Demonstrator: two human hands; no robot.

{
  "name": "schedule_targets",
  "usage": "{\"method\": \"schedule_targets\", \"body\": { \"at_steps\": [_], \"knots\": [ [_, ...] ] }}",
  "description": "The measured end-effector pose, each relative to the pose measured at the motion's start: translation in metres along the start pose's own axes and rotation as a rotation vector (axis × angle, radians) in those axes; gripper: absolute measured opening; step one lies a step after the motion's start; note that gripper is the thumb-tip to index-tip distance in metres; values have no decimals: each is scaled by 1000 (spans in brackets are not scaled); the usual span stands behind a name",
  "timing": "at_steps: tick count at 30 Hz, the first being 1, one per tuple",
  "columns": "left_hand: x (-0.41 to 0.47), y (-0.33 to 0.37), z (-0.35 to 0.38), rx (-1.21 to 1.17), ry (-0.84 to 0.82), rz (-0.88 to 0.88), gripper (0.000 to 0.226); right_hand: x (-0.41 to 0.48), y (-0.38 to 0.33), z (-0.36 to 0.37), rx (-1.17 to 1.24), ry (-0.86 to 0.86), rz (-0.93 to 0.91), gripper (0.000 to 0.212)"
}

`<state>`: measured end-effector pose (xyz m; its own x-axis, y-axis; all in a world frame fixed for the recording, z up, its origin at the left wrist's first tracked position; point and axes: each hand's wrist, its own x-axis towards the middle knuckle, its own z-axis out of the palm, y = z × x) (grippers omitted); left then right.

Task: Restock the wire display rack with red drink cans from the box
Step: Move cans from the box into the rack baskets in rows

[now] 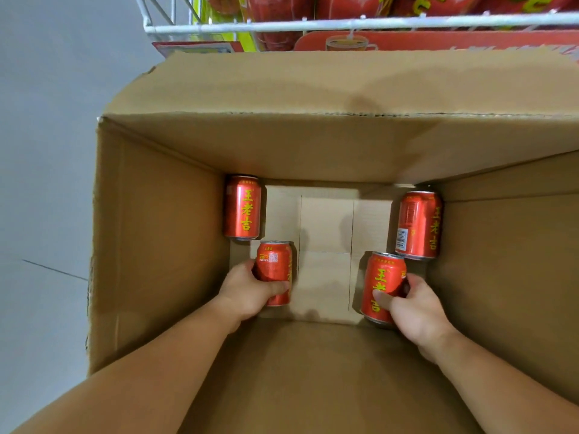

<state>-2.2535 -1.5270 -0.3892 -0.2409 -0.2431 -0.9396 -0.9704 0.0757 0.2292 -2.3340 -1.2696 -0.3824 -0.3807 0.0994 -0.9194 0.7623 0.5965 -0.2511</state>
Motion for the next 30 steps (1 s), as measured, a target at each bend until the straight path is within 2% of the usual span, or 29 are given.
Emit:
{"method": "schedule_targets", "body": {
  "at_steps": [6,8,13,16,20,23,27,30],
  "knots": [
    [-26,10,-4,-204,-150,11,63,-22,-11,-4,117,-89,-67,61],
    [-43,19,-8,-222,-198,15,59,-36,-18,-11,160,-112,-89,59],
    [-102,47,-27,-240,-318,64,65,-89,-47,-40,205,-175,-164,68],
    [-148,70,-42,-275,-389,105,64,-130,-71,-60,228,-204,-230,62],
    [-213,107,-59,-332,-395,185,72,-194,-111,-86,234,-212,-342,49],
    [-261,133,-72,-377,-398,258,71,-242,-139,-107,244,-198,-419,44],
    [-334,168,-95,-381,-405,346,81,-310,-170,-137,264,-199,-527,42],
    [-399,196,-115,-382,-376,430,60,-371,-192,-160,297,-212,-606,55]
  ]
}}
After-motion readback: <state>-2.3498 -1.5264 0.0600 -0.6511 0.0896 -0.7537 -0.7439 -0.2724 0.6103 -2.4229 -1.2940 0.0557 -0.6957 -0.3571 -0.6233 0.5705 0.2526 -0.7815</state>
